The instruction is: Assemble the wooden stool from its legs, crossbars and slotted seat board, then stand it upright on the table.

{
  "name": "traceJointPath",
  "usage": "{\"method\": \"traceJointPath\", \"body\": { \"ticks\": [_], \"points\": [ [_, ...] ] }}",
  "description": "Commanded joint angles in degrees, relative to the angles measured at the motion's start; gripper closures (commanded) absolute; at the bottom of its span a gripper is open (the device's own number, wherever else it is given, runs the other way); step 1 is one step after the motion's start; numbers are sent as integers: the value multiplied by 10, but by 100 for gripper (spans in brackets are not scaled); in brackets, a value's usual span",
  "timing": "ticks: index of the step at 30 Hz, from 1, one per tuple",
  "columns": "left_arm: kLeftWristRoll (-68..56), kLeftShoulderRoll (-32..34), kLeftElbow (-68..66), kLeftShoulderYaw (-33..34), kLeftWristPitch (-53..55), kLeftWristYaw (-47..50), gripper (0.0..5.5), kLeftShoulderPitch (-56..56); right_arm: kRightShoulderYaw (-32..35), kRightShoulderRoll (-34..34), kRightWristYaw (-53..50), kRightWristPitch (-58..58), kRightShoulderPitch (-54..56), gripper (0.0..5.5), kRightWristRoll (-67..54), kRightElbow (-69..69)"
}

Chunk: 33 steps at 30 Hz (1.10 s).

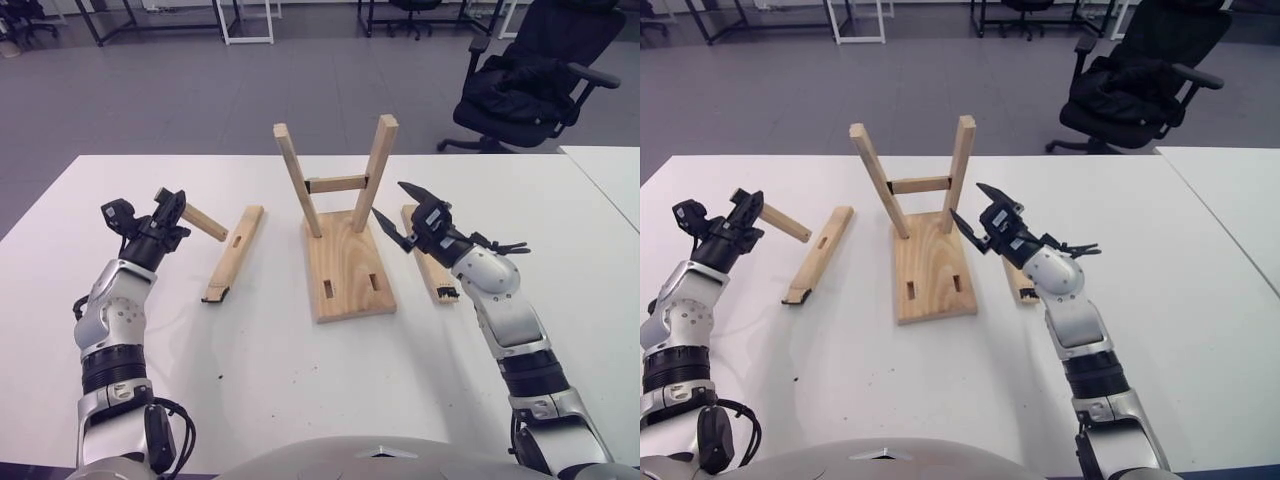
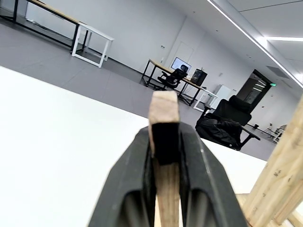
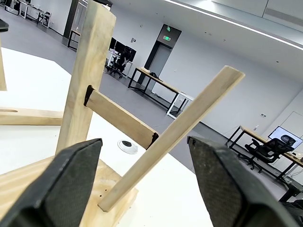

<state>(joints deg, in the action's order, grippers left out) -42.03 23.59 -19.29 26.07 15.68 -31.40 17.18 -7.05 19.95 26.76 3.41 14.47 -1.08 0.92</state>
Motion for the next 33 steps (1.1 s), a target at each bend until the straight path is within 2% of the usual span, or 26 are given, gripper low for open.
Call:
{"method": "traceJointPath", "body": {
  "ticks": [1, 12, 21, 25, 33],
  "points": [
    [13, -8, -28, -3, -11, -10, 509, 27, 3, -2, -3, 11, -17, 216, 5, -16],
    [60, -30, -113, -25, -48, -23, 509, 61, 4, -8, -5, 25, -26, 216, 12, -41],
    [116, -23, -26, -45, -38, 24, 509, 6, 0, -10, -6, 26, -22, 216, 19, -44],
    [135, -23, -29, -44, -39, 47, 509, -14, 1, -10, -5, 27, -20, 216, 21, -49],
    [243, -18, -110, -133, -69, 72, 509, -19, -5, -5, -5, 34, -18, 216, 37, -46]
  ]
}}
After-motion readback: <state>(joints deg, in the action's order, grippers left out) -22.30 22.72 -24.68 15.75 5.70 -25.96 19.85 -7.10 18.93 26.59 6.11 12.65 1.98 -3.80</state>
